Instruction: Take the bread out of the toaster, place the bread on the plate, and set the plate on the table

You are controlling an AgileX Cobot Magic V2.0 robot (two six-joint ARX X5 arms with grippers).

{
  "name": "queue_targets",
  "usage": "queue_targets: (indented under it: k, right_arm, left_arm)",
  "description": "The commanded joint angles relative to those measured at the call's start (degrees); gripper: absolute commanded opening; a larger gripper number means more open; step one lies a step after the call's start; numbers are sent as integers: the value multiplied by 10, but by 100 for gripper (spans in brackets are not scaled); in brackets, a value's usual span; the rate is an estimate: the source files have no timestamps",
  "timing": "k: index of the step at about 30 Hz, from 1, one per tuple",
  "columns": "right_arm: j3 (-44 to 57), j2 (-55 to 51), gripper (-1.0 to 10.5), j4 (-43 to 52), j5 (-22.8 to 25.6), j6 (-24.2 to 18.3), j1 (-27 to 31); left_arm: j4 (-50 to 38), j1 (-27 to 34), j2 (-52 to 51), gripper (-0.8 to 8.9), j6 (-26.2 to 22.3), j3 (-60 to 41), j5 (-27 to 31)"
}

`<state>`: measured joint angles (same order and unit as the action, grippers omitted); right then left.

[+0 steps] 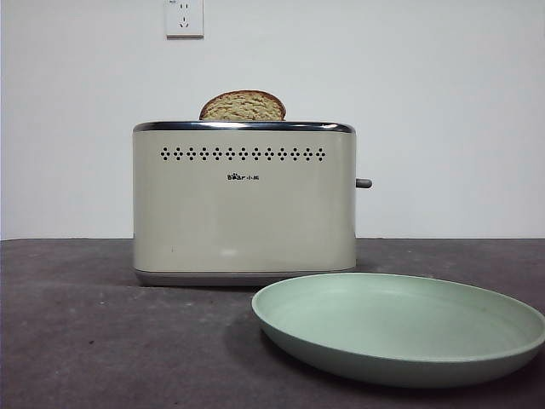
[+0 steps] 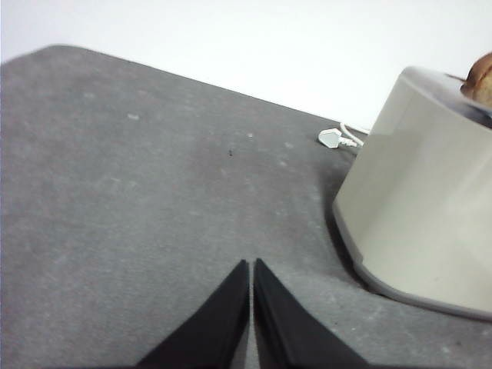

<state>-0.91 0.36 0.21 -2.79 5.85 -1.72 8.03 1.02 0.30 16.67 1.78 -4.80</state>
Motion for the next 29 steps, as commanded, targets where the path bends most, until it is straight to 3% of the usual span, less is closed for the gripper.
queue_targets:
  k: [1,9,17,26,29]
  right_arm:
    - [1,-2,4,15,-2,47,0]
    - [1,-2,4,28,0,63,0]
    - [-11,-1,4,33,-19,111,0]
    - [-115,47,4,-73,-21,116,0]
    - [-164,94,4,-115,-44,103,0]
  left_arm:
    - [-3,2,-1,8,29,-13,-8]
    - [-3,2,-1,7,43,-13,-26]
    - [2,2,0,7,75,17,-77]
    - [44,2,56,7,78,116,-123]
    - [45,2,96,7,63,156,-156]
